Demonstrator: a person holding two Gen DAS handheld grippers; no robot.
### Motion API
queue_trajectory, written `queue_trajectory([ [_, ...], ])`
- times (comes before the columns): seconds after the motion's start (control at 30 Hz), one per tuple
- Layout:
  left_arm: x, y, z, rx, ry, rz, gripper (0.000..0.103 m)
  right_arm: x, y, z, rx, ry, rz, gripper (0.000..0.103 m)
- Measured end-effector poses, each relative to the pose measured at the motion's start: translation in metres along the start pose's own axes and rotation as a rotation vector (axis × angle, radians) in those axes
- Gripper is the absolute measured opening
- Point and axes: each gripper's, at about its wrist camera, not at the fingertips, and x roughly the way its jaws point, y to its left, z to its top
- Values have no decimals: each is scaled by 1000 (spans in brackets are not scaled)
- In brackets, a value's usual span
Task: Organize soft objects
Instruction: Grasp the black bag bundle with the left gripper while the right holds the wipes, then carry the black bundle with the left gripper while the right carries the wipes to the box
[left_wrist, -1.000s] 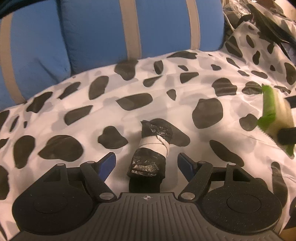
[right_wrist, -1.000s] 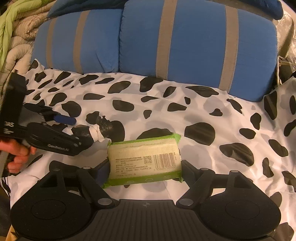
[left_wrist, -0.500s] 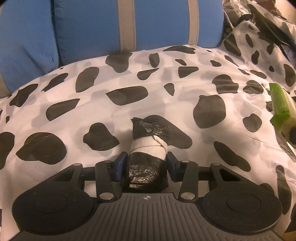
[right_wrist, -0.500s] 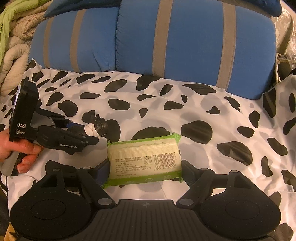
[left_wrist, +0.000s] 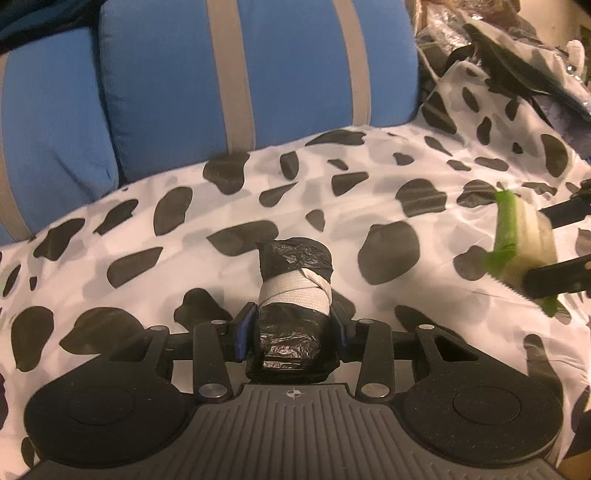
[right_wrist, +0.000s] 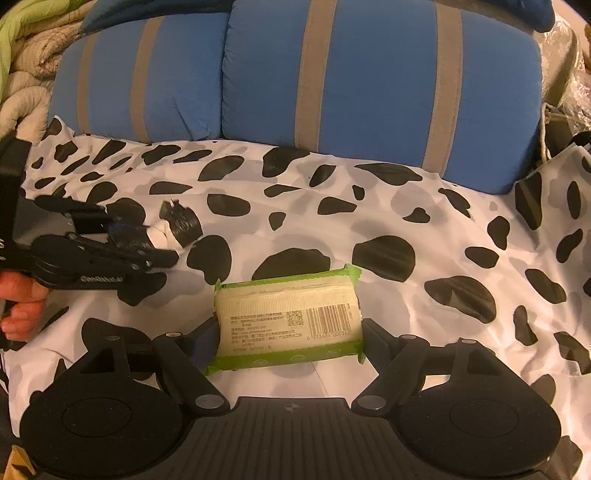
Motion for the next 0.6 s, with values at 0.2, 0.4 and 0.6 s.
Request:
queue_trajectory([
  [0.2, -16, -7, -1, 2, -23, -7, 40, -10, 1, -6, -1, -3, -16, 81],
  [0.4, -39, -19, -4, 3, -50, -9, 40, -21, 7, -12, -2, -8, -17, 81],
  [0.6, -61, -26, -11, -50, -60, -42, 40, -32, 14, -14, 7, -16, -8, 81],
])
